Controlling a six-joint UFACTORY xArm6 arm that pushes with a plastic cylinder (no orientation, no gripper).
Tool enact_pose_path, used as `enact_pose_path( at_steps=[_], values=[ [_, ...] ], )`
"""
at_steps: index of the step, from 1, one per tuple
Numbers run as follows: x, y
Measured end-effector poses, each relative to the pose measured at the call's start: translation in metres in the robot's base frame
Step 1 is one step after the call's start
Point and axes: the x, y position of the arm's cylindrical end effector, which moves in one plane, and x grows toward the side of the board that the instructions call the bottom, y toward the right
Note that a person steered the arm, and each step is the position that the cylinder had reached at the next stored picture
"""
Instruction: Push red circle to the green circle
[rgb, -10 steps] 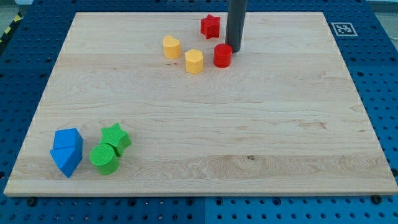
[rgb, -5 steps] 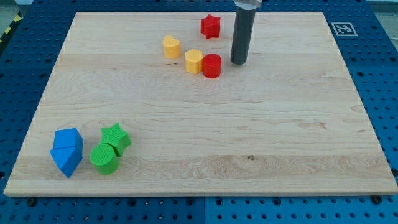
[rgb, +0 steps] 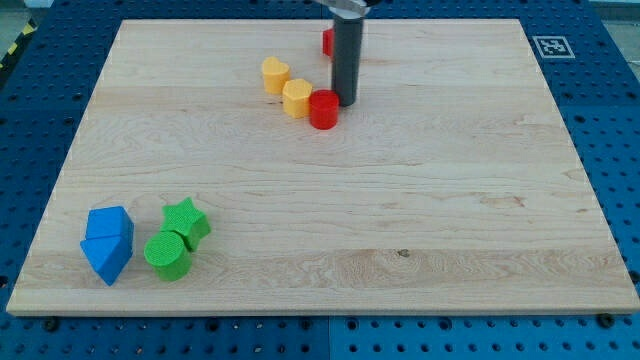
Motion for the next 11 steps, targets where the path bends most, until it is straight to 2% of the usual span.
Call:
enact_pose_path(
  at_steps=[1,3,8,11],
  values=[
    [0.011,-0.038],
    [0.029,-0.067],
    [0.059,-0.04],
    [0.136,-0.021]
  ],
)
